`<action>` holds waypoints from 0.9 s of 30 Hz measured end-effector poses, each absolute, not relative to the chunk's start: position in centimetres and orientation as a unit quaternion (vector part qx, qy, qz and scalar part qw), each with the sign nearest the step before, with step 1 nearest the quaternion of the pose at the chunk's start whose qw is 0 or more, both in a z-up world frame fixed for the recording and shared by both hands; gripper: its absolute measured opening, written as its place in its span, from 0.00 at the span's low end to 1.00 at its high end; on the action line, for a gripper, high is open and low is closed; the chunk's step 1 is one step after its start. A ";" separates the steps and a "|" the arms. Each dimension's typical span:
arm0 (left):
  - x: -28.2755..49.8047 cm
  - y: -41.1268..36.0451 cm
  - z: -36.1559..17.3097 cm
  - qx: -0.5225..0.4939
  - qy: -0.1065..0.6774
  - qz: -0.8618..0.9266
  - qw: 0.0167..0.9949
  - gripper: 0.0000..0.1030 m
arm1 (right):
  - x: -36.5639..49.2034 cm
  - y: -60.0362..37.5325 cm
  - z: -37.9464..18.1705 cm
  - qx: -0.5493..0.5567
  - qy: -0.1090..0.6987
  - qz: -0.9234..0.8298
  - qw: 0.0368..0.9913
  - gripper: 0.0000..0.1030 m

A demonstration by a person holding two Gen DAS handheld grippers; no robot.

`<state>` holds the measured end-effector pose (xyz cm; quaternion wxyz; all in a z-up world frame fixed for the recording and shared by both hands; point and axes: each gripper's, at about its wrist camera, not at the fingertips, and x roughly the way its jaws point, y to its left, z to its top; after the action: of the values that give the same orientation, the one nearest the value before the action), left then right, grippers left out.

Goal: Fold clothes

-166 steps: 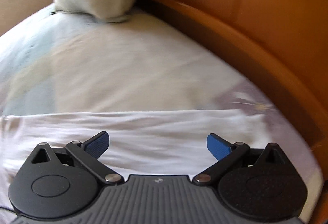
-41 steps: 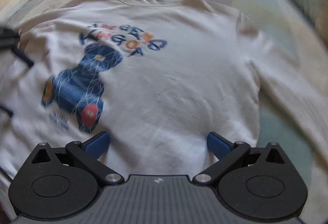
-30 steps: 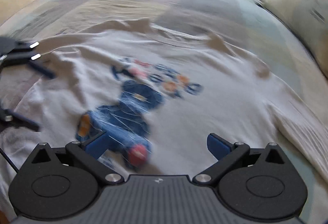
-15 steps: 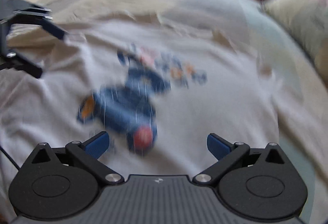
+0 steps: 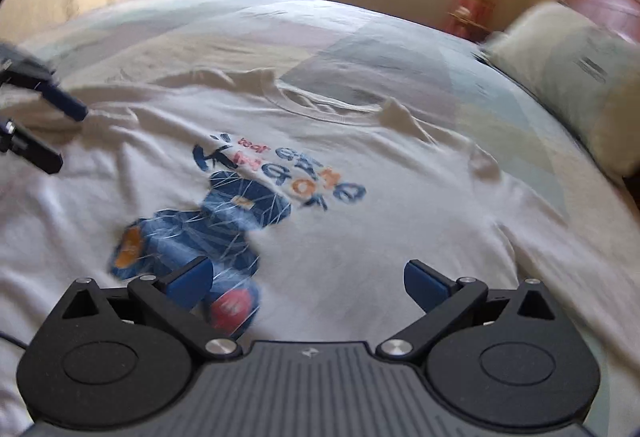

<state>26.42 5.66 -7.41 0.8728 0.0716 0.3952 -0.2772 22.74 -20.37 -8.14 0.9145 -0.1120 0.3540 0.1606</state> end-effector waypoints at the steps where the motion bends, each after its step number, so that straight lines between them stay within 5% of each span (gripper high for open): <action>1: 25.3 5.0 -7.0 0.074 0.386 -0.271 0.879 0.89 | 21.5 -20.7 -7.4 -0.103 0.356 0.152 0.916 1.00; 7: 19.7 1.6 -6.9 0.046 0.378 -0.253 0.889 0.90 | 14.2 -21.6 -5.5 -0.045 0.378 0.111 0.918 1.00; 19: 13.7 0.5 -11.5 0.080 0.415 -0.193 0.885 0.93 | 10.1 -20.7 -11.1 -0.028 0.392 0.095 0.914 1.00; 27: 16.5 0.4 -8.8 0.055 0.393 -0.204 0.895 0.92 | 9.0 -20.3 -11.3 -0.027 0.381 0.079 0.921 1.00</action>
<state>16.47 0.36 -8.82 0.8952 0.0552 0.3925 -0.2037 9.03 -20.33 -11.26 0.9208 -0.0268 0.3810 0.0792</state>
